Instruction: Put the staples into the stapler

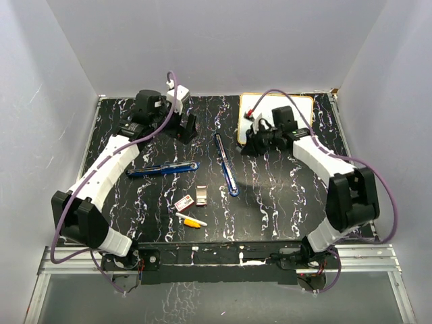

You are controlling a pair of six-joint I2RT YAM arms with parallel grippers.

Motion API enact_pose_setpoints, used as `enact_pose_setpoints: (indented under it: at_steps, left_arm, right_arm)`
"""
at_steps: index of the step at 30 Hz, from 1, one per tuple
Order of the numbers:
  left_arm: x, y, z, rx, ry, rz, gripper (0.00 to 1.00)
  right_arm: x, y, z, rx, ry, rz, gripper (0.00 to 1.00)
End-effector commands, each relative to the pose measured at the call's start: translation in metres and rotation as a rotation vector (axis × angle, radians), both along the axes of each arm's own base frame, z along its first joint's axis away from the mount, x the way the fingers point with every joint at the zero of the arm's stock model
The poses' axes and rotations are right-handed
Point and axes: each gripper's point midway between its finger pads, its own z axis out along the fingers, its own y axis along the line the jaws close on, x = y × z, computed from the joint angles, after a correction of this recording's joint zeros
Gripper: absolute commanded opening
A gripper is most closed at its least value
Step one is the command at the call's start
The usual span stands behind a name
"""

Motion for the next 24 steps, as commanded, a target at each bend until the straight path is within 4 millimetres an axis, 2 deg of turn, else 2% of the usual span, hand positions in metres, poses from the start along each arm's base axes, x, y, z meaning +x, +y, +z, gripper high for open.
enact_pose_setpoints:
  at_steps: [1, 7, 12, 15, 20, 24]
  left_arm:
    - [-0.014, -0.055, 0.056, -0.31, 0.023, -0.206, 0.95]
    - [-0.028, -0.091, 0.109, -0.574, 0.071, -0.367, 0.92]
    - [-0.051, -0.103, 0.144, -0.751, 0.123, -0.51, 0.89]
    - [-0.063, -0.104, 0.154, -0.836, 0.162, -0.549, 0.86]
    - [-0.064, -0.103, 0.152, -0.883, 0.159, -0.55, 0.84]
    - [-0.068, -0.104, 0.159, -0.943, 0.151, -0.585, 0.84]
  right_arm:
    - [0.0, 0.033, 0.116, 0.335, -0.062, -0.018, 0.08]
    - [-0.022, 0.044, 0.185, 0.556, -0.068, 0.001, 0.08]
    - [-0.033, 0.049, 0.211, 0.656, 0.006, 0.026, 0.08]
    - [-0.045, 0.053, 0.221, 0.71, 0.049, 0.078, 0.08]
    - [-0.058, 0.055, 0.235, 0.779, 0.073, 0.151, 0.09]
    - [-0.063, 0.057, 0.241, 0.817, 0.095, 0.176, 0.09]
